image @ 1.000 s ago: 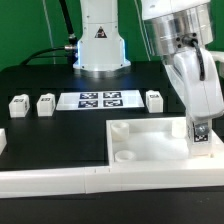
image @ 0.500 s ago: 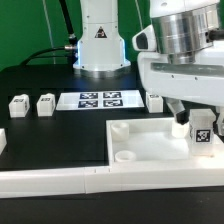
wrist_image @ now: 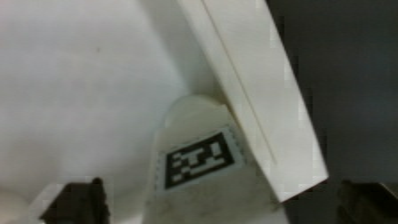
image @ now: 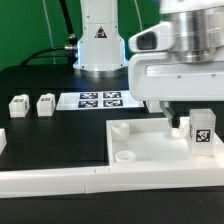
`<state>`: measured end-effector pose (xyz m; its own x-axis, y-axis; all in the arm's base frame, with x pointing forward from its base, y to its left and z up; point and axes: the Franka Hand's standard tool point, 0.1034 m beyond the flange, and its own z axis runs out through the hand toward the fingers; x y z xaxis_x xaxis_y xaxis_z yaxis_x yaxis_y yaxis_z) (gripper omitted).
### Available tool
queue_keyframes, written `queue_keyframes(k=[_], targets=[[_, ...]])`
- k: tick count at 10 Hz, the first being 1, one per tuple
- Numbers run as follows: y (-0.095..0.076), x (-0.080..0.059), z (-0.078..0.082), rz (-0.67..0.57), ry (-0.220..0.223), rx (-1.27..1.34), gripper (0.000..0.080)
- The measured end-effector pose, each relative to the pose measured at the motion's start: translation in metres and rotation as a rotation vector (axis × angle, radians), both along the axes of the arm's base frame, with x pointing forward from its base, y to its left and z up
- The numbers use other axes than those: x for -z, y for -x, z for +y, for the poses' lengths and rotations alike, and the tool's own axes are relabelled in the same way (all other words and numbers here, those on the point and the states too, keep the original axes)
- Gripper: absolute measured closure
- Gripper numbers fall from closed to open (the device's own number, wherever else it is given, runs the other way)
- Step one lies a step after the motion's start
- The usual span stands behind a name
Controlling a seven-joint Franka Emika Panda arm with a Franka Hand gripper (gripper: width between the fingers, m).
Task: Assemble square table
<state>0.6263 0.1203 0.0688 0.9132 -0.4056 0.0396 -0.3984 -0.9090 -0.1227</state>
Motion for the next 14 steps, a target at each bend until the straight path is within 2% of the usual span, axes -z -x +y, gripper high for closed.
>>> queue_keyframes(k=[1, 2, 3, 4, 5, 6, 8, 10, 13, 14], targets=[[-0.0027, 0.0006, -0.0036, -0.016, 0.011, -0.143, 0.0151], [-0.0047, -0.0006, -0.0064, -0.022, 0.008, -0.113, 0.0151], [-0.0042, 0.0001, -0.0058, -0.02, 0.008, -0.11, 0.0248], [-0.0041, 0.0002, -0.0057, -0.017, 0.005, -0.08, 0.0384], [-0.004, 0.0003, -0.0052, -0.008, -0.005, 0.016, 0.0384], [-0.0038, 0.0005, -0.0057, -0.001, -0.011, 0.081, 0.0509], [-0.0035, 0.0009, -0.006, 0.013, -0.023, 0.214, 0.0509], [-0.0035, -0.0006, -0.007, 0.061, -0.045, 0.48, 0.0509], [-0.004, -0.0046, -0.0058, 0.189, -0.149, 1.09, 0.0509], [-0.0034, -0.0027, -0.0064, 0.208, -0.171, 1.193, 0.0509]])
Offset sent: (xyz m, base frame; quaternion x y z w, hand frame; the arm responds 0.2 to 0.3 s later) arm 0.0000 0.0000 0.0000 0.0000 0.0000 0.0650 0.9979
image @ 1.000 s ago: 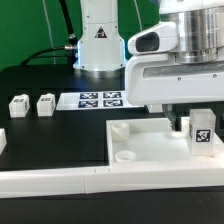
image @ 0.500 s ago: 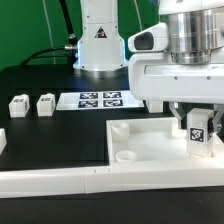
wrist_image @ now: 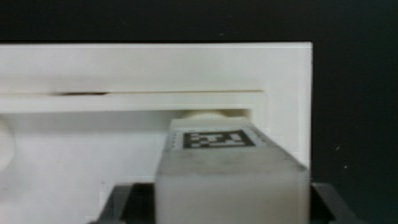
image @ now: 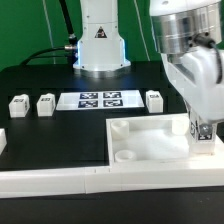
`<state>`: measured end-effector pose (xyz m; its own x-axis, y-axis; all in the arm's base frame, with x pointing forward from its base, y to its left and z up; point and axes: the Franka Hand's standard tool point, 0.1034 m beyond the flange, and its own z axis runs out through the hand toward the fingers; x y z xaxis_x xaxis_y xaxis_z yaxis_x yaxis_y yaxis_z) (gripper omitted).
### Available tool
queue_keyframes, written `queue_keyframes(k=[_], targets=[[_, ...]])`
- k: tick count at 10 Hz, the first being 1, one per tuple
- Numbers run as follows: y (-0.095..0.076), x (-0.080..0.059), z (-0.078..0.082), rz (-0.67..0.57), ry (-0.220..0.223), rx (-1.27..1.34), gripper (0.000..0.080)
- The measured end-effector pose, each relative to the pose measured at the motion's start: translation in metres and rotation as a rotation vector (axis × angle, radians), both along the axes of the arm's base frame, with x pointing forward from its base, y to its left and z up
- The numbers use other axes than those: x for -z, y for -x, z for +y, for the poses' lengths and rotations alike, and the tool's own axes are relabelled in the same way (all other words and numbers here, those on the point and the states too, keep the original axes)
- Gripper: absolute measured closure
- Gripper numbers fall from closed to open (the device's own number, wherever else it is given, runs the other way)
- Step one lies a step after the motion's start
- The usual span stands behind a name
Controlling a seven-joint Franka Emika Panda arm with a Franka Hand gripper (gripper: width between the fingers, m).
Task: Assemble square table
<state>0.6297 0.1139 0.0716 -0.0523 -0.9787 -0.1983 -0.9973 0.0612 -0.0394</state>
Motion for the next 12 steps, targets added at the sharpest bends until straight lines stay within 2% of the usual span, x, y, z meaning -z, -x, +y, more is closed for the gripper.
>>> queue_keyframes(k=[2, 4, 5, 6, 7, 8, 9, 11, 12], targets=[[0.0016, 0.0028, 0.0041, 0.031, -0.006, 0.152, 0.0509], [0.003, 0.0039, 0.0029, 0.019, 0.012, 0.027, 0.0509], [0.0041, 0.0049, 0.003, 0.002, 0.049, -0.165, 0.0353], [0.0031, 0.0043, 0.0041, -0.027, 0.062, -0.31, 0.022], [0.0024, 0.0037, 0.0035, -0.052, 0.069, -0.451, 0.022], [0.0024, 0.0039, 0.0032, -0.059, 0.071, -0.49, 0.0164], [0.0023, 0.0039, 0.0027, -0.07, 0.074, -0.557, 0.0151], [0.0022, 0.004, 0.0017, -0.094, 0.082, -0.701, 0.0151], [-0.0003, 0.0036, 0.0014, -0.133, 0.106, -0.867, 0.015]])
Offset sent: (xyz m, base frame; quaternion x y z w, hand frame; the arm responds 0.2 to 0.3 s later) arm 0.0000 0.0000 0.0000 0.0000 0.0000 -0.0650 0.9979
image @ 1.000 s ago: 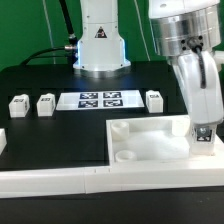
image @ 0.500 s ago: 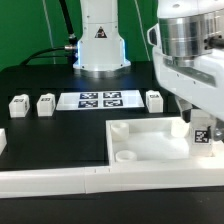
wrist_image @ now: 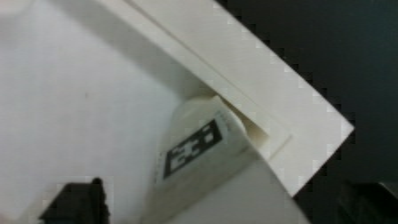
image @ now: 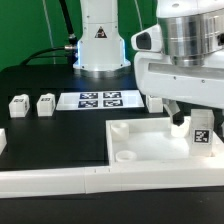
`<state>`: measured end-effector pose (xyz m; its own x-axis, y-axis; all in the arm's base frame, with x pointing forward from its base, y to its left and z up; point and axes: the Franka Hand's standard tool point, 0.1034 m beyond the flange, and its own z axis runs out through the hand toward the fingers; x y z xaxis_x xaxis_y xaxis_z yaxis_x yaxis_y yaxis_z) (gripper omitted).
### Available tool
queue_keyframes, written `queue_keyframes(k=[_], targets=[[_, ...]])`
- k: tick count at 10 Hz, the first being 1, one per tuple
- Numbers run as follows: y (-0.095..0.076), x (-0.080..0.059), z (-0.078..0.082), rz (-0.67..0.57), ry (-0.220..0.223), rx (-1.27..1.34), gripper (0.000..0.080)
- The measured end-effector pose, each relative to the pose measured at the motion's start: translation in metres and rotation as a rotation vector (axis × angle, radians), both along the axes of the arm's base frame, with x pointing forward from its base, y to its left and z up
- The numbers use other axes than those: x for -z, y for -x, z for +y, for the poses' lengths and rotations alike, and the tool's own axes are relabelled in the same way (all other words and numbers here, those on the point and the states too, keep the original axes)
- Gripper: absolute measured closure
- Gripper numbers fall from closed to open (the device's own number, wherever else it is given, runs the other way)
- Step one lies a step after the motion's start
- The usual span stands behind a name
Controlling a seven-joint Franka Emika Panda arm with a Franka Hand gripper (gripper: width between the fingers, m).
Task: Assemble square table
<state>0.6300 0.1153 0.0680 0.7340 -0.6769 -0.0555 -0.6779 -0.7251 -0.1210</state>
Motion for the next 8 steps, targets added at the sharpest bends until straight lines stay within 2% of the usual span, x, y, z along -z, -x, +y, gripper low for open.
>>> queue_keyframes(k=[1, 3, 4, 5, 6, 8], targets=[[0.0002, 0.0013, 0.0042, -0.042, 0.013, -0.18, 0.015], [0.0003, 0.002, 0.0048, -0.053, 0.015, -0.189, 0.015], [0.0003, 0.0021, 0.0045, -0.053, 0.015, -0.188, 0.0294], [0.0004, 0.0024, 0.0048, -0.047, 0.012, -0.143, 0.0294], [0.0006, 0.0027, 0.0051, -0.034, 0.006, -0.048, 0.0495], [0.0009, 0.0034, 0.004, -0.018, 0.0, 0.072, 0.0509]])
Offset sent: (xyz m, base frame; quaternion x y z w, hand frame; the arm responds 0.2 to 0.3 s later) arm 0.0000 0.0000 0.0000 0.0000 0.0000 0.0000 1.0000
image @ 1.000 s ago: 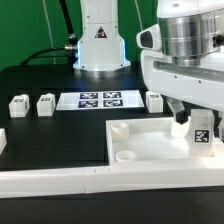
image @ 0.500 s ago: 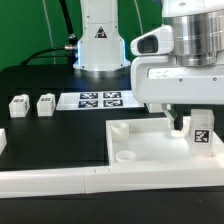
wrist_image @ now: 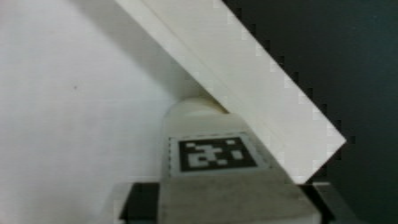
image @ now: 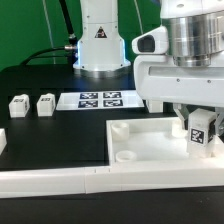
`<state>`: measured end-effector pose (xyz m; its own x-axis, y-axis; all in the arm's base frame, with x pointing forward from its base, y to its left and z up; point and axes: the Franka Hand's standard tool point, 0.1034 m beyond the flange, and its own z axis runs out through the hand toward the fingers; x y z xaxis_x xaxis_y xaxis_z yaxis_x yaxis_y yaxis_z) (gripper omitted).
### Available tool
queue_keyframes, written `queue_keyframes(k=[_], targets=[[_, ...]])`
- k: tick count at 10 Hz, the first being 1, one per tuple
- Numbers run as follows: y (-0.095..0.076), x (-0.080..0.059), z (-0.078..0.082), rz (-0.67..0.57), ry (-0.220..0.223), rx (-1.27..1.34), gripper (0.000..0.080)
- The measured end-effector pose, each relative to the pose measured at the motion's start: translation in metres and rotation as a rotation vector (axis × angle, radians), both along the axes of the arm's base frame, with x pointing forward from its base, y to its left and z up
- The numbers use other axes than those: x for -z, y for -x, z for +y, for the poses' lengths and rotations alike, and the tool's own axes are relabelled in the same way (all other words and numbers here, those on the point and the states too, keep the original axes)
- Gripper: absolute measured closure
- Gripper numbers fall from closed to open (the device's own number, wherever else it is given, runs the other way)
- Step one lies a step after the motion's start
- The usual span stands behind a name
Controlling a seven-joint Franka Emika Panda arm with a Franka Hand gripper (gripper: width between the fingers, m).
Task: Assemble square table
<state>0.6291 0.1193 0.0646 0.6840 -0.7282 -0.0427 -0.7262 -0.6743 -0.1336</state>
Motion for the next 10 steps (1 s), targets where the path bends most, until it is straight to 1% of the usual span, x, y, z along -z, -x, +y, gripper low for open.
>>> queue_keyframes(k=[3, 5, 7, 8, 9, 10], targets=[[-0.0002, 0.0, -0.0015, 0.032, -0.02, 0.228, 0.0509], [-0.0019, 0.0001, -0.0062, 0.109, -0.055, 0.514, 0.0509], [-0.0048, -0.0008, 0.0004, 0.191, -0.108, 0.88, 0.0509], [-0.0062, -0.0014, 0.0019, 0.211, -0.123, 1.016, 0.0509], [-0.0066, -0.0014, 0.0012, 0.216, -0.127, 1.109, 0.0509], [-0.0067, -0.0015, 0.0007, 0.216, -0.12, 1.15, 0.0509]])
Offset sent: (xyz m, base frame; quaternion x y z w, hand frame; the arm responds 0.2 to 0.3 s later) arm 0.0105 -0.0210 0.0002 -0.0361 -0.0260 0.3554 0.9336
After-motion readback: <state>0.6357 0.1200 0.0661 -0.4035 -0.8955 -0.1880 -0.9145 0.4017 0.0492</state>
